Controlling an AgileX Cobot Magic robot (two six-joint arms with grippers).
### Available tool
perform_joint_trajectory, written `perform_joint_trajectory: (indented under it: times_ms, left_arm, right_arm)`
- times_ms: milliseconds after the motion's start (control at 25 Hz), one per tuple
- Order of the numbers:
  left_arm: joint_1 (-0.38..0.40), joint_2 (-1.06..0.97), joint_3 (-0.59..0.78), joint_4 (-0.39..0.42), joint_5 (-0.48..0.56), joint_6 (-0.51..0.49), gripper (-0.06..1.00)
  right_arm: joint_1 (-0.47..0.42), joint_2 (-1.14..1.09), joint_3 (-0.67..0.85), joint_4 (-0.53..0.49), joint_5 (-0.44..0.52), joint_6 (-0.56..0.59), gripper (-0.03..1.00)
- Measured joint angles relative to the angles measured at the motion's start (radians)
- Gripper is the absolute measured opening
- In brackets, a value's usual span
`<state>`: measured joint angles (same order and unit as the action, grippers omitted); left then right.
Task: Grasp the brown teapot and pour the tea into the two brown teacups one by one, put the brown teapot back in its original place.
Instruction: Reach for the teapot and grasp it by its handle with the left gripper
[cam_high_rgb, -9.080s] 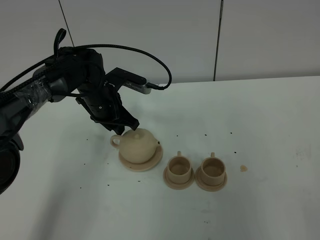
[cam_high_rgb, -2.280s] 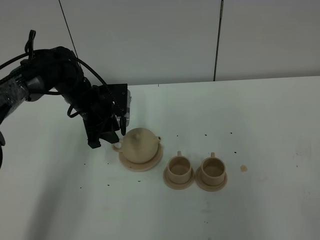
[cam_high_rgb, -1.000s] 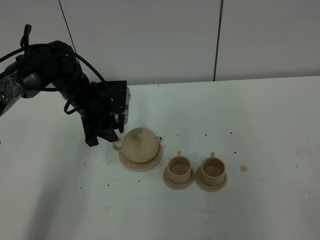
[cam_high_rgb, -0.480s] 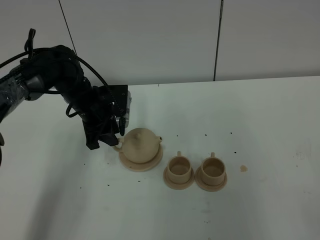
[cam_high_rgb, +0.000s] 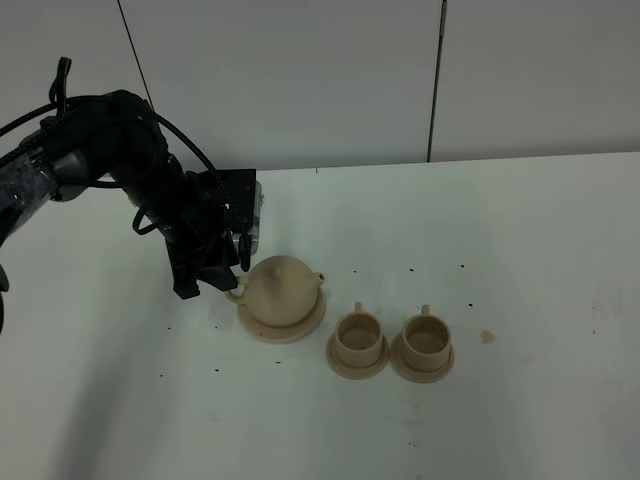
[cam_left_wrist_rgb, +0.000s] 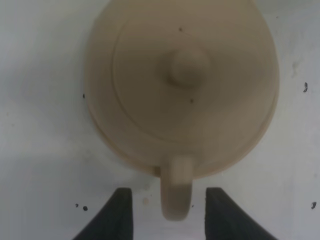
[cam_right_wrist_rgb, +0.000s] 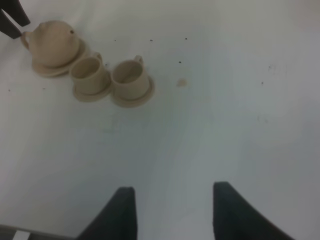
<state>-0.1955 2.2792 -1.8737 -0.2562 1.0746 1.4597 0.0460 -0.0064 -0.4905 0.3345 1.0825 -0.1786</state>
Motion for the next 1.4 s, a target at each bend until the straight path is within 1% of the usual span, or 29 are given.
perform_joint_trajectory:
  times_ms: [240,400,560,1240,1400]
  left_arm:
    - [0.0,0.002,0.0,0.0,-0.002,0.0,0.41]
    - [-0.001,0.021,0.0,-0.02,-0.002,0.0,0.41]
    - [-0.011,0.033,0.0,-0.019,-0.006,0.001,0.41]
    - [-0.011,0.033,0.0,-0.007,-0.016,0.002,0.41]
    - [-0.011,0.033,0.0,-0.004,-0.016,0.001,0.38]
  right_arm:
    - [0.0,0.0,0.0,0.0,0.0,0.0,0.35]
    - [0.0,0.0,0.0,0.0,0.0,0.0,0.35]
    - [0.0,0.0,0.0,0.0,0.0,0.0,0.35]
    - [0.0,0.0,0.0,0.0,0.0,0.0,0.35]
    - [0.0,0.0,0.0,0.0,0.0,0.0,0.35]
